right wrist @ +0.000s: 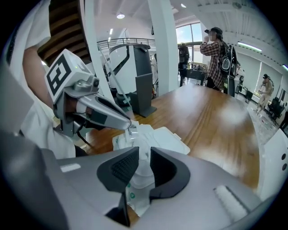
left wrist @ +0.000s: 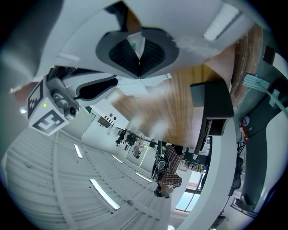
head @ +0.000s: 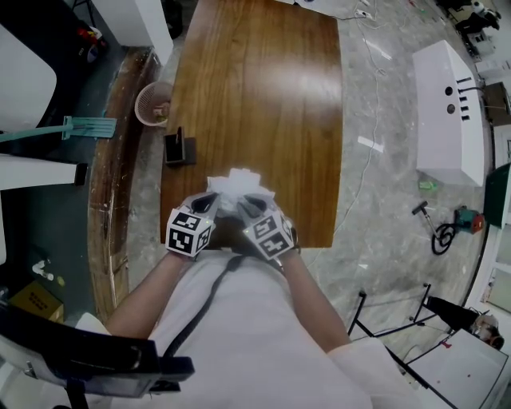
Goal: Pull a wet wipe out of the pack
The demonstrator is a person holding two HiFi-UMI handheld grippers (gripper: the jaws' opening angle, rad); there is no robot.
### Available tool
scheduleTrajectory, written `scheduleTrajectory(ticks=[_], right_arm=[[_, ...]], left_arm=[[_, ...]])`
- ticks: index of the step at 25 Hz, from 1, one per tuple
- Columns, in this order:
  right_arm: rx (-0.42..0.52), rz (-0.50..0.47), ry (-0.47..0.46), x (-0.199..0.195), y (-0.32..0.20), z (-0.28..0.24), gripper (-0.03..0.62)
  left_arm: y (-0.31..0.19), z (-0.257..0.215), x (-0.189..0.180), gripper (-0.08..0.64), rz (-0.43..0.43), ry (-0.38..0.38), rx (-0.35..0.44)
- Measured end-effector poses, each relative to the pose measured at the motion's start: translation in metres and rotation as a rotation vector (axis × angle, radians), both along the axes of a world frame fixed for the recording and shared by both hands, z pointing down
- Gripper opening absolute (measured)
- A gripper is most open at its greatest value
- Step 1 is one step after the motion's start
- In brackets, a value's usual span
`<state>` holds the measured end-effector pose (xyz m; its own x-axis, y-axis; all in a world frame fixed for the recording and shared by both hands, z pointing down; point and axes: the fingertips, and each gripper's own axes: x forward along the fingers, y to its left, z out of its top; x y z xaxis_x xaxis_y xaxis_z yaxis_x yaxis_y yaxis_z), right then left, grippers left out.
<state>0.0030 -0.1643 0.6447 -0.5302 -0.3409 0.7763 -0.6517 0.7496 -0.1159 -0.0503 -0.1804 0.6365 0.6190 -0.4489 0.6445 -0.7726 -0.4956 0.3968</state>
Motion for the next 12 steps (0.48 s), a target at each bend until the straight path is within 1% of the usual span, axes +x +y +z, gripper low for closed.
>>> scheduleTrajectory(ticks=[2,5,8,12], right_arm=[[-0.008,-0.006,0.013,0.0005,-0.0003,0.0025,0.08],[-0.009,0.008,0.032,0.005,-0.0035,0.0073,0.037],[-0.016,0.029,0.026,0.0054,-0.0065,0.0062,0.017],[-0.012,0.045,-0.008,0.0045,-0.0061,-0.0023,0.012]], left_arm=[[-0.001,-0.0011,0.0002,0.006,-0.001,0.006,-0.001],[-0.0029,-0.0003,0.001,0.006,-0.002,0.01,0.0],[-0.0046,-0.0001,-0.0001,0.006,-0.003,0.012,0.004],[-0.0021,-0.0017,0.0005,0.006,-0.004,0.012,0.005]])
